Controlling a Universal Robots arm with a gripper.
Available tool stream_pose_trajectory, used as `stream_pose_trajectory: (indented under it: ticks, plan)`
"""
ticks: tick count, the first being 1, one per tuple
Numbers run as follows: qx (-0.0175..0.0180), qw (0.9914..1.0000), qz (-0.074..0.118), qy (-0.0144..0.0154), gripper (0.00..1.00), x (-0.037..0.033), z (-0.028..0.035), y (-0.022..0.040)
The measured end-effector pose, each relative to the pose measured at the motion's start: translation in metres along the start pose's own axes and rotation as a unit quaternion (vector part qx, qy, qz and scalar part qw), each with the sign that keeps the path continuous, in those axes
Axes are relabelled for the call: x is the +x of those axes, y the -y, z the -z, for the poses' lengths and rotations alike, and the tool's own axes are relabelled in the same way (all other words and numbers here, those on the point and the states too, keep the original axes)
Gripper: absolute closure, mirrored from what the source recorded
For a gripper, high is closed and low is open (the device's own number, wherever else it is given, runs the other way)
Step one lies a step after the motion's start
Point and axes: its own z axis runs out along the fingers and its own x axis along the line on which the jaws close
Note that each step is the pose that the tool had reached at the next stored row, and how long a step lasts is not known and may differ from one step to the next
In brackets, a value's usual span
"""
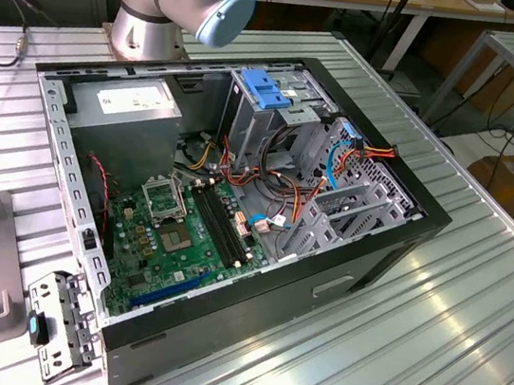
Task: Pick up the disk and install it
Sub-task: 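Pick up the disk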
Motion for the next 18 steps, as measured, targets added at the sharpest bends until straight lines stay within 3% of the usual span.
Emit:
stream_pose_trajectory:
  ticks: [18]
  plan:
    - [0.0,1.0,0.0,0.0,0.63,-0.0002,0.0061,0.0001]
